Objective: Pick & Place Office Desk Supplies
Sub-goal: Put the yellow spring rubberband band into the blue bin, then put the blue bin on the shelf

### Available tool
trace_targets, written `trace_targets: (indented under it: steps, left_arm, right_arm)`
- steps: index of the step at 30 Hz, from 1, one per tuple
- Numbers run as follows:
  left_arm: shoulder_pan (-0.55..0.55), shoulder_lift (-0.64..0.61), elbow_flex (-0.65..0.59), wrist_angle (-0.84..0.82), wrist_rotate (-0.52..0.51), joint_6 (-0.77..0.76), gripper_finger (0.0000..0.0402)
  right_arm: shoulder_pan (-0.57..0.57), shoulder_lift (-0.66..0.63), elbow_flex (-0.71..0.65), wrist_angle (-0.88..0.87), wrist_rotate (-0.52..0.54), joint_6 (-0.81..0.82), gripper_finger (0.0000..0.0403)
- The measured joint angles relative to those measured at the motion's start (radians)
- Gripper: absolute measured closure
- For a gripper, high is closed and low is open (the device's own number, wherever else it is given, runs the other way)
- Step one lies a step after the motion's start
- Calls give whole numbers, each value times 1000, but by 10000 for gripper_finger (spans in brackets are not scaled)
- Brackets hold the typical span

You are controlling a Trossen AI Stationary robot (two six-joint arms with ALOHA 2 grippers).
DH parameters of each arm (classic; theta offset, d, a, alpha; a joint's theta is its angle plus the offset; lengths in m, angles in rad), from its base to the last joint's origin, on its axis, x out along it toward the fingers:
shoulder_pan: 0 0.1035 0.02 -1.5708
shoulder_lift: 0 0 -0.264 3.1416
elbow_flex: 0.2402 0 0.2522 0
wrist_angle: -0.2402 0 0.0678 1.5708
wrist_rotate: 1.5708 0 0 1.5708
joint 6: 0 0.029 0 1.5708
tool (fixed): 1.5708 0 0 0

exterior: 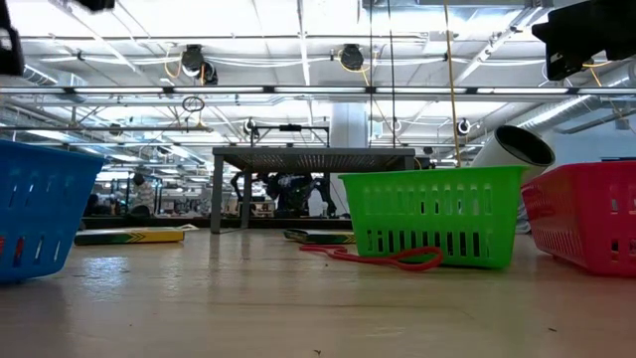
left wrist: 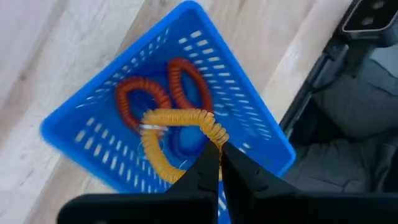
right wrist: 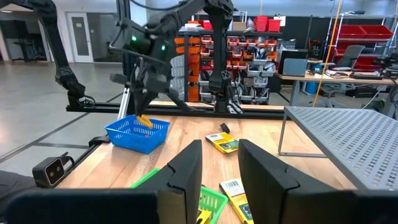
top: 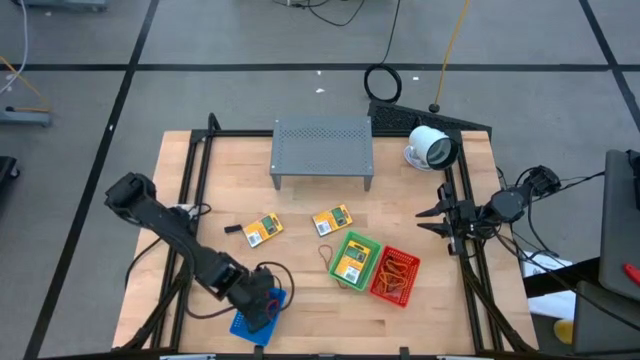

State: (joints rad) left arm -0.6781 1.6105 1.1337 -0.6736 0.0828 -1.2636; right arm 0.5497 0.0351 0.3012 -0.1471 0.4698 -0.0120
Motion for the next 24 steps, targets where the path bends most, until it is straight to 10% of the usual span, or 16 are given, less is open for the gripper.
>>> trace_targets:
  steps: [24]
  left_arm:
    - [1,0,-98,51,-81,-75,192]
  right_arm:
    - [0,0,0,0,0,0,308]
